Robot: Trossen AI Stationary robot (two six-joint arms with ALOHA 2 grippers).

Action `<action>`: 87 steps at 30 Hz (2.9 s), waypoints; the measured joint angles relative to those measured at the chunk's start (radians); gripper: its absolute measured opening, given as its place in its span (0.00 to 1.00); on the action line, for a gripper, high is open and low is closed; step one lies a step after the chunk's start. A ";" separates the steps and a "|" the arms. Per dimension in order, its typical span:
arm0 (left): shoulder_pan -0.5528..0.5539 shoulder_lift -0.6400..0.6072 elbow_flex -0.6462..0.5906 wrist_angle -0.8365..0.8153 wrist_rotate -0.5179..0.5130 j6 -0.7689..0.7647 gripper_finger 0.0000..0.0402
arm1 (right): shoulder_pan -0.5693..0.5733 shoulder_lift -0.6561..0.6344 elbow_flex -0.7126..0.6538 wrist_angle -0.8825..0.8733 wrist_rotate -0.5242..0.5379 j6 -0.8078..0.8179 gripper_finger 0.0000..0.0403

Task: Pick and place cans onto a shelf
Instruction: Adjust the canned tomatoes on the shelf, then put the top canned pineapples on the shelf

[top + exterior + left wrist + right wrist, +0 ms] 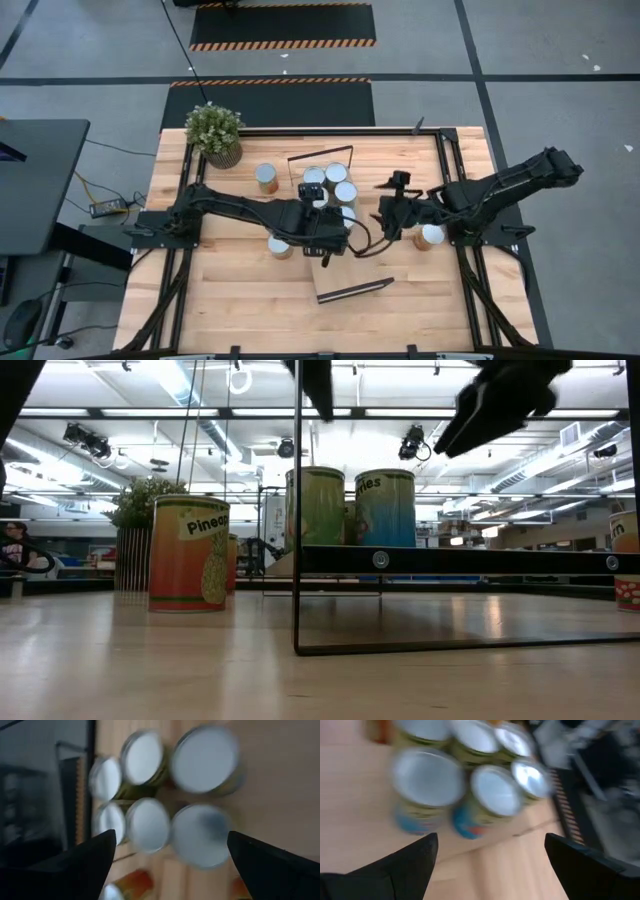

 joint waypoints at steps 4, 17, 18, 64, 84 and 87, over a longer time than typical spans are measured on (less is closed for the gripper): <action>-0.005 0.000 -0.075 -0.036 -0.117 -0.061 0.97 | -0.076 -0.011 -0.090 0.123 0.050 -0.025 0.93; -0.012 -0.252 -0.433 0.126 -0.180 -0.151 0.97 | -0.334 0.008 -0.216 0.472 -0.193 -0.131 0.93; -0.012 -0.280 -0.470 0.158 -0.180 -0.151 0.97 | -0.344 0.016 -0.216 0.478 -0.211 -0.132 0.93; 0.209 -0.874 -1.361 0.671 -0.010 -0.477 0.97 | -0.088 -0.090 -0.208 0.430 -0.202 0.012 0.93; 0.639 -0.874 -1.484 0.746 0.431 -0.228 0.97 | -0.084 -0.090 -0.208 0.427 -0.206 -0.033 0.93; 0.675 -0.874 -1.484 0.830 0.462 -0.182 0.97 | -0.085 -0.090 -0.208 0.427 -0.206 -0.034 0.93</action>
